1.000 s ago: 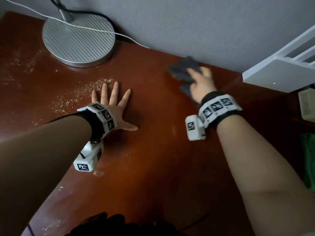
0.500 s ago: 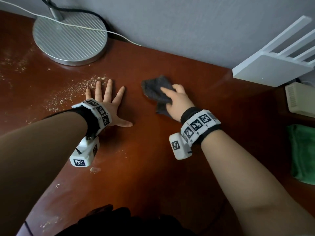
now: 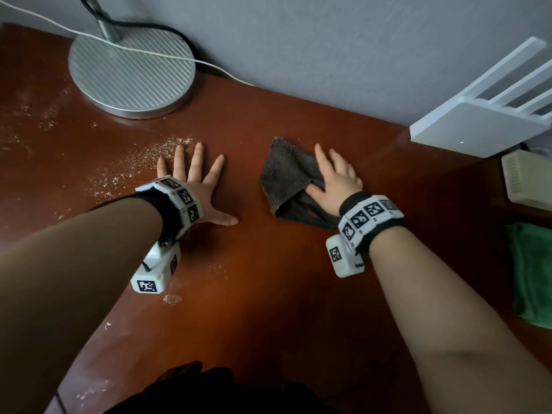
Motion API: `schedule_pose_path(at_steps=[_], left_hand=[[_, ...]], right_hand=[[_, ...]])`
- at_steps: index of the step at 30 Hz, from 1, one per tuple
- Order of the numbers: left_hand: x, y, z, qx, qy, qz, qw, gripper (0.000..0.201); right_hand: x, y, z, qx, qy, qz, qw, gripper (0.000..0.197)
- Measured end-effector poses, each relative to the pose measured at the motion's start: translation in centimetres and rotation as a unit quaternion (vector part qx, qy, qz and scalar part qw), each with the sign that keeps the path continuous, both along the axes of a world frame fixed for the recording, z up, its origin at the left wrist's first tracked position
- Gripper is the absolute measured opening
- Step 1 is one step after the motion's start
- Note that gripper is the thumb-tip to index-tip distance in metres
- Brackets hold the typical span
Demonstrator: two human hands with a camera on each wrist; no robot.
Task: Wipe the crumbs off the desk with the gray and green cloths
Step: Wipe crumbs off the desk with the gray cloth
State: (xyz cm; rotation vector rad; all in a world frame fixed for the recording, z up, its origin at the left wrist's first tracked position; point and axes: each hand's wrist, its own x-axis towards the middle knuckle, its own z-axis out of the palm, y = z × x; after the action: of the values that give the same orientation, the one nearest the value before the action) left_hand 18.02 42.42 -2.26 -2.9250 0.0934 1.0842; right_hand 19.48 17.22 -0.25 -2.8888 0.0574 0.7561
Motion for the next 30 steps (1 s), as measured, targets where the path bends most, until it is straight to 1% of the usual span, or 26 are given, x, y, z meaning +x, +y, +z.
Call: schedule_pose_path(at_steps=[2,6,8,10,11,12,13,14,15,16,17,18,19,20,21,22,24,25,27,28,29,30], left_hand=[[0.0,0.0,0.0,0.000,-0.001,-0.001,1.000,0.126],[0.0,0.1,-0.1,-0.002,-0.002,-0.002,1.000,0.126],[0.0,0.1,-0.1,-0.004,-0.004,-0.003,1.000,0.126],[-0.1,0.1,-0.2,-0.007,-0.008,-0.002,1.000,0.126],[-0.1,0.1,-0.2,-0.008,-0.010,-0.002,1.000,0.126],[-0.1,0.1,-0.3,-0.009,-0.012,-0.001,1.000,0.126],[-0.1,0.1,-0.4,-0.008,-0.012,-0.002,1.000,0.126],[-0.1,0.1,-0.4,-0.007,-0.011,-0.002,1.000,0.126],[-0.1,0.1,-0.4,-0.006,-0.011,-0.003,1.000,0.126],[0.0,0.1,-0.5,-0.006,-0.010,-0.002,1.000,0.126],[0.0,0.1,-0.5,-0.007,-0.009,-0.002,1.000,0.126],[0.0,0.1,-0.5,-0.007,-0.007,-0.002,1.000,0.126],[0.0,0.1,-0.5,-0.008,-0.005,-0.001,1.000,0.126],[0.0,0.1,-0.5,-0.007,-0.004,-0.001,1.000,0.126],[0.0,0.1,-0.6,-0.006,-0.004,-0.002,1.000,0.126],[0.1,0.1,-0.5,-0.004,-0.005,-0.004,1.000,0.126],[0.0,0.0,-0.5,-0.004,-0.005,-0.006,1.000,0.125],[0.0,0.0,-0.5,-0.004,-0.007,-0.006,1.000,0.125],[0.0,0.0,-0.5,-0.004,-0.014,-0.007,1.000,0.125],[0.0,0.1,-0.4,-0.005,-0.016,-0.007,1.000,0.125],[-0.1,0.1,-0.4,-0.008,-0.016,-0.006,1.000,0.125],[-0.1,0.1,-0.3,-0.009,-0.015,-0.007,1.000,0.124]], right_hand=[[-0.1,1.2,-0.6,-0.018,0.003,0.051,0.999,0.070],[-1.0,2.8,-0.8,-0.041,-0.046,0.160,0.985,0.067],[-1.4,3.5,-0.6,-0.032,-0.074,0.192,0.978,0.059],[-0.7,3.7,-0.2,0.005,-0.069,0.196,0.978,0.051],[0.3,3.4,0.1,0.025,-0.066,0.173,0.982,0.048],[1.5,2.7,0.4,0.041,-0.086,0.129,0.987,0.047],[2.9,1.6,0.8,0.046,-0.129,0.064,0.989,0.048],[4.1,0.3,1.2,0.037,-0.175,-0.017,0.984,0.049],[5.3,-1.1,1.5,0.019,-0.200,-0.103,0.974,0.051],[6.0,-2.3,1.7,-0.005,-0.188,-0.180,0.965,0.056],[6.6,-3.1,1.6,-0.036,-0.138,-0.238,0.961,0.062],[6.9,-3.4,1.4,-0.075,-0.073,-0.267,0.958,0.069],[7.1,-3.3,1.0,-0.107,-0.026,-0.275,0.955,0.075],[7.1,-2.8,0.6,-0.120,-0.010,-0.266,0.956,0.077],[7.1,-2.0,0.2,-0.118,-0.018,-0.242,0.963,0.075],[7.1,-1.2,-0.2,-0.105,-0.042,-0.201,0.973,0.070],[6.4,1.1,-0.6,-0.062,-0.087,-0.081,0.991,0.061],[5.9,2.4,-0.6,-0.033,-0.094,-0.019,0.995,0.059],[4.5,5.1,-0.7,0.022,-0.077,0.089,0.993,0.060],[3.9,6.1,-0.6,0.041,-0.059,0.127,0.989,0.060],[3.6,6.4,-0.5,0.053,-0.045,0.147,0.987,0.061],[3.7,6.1,-0.1,0.064,-0.045,0.142,0.987,0.062]])
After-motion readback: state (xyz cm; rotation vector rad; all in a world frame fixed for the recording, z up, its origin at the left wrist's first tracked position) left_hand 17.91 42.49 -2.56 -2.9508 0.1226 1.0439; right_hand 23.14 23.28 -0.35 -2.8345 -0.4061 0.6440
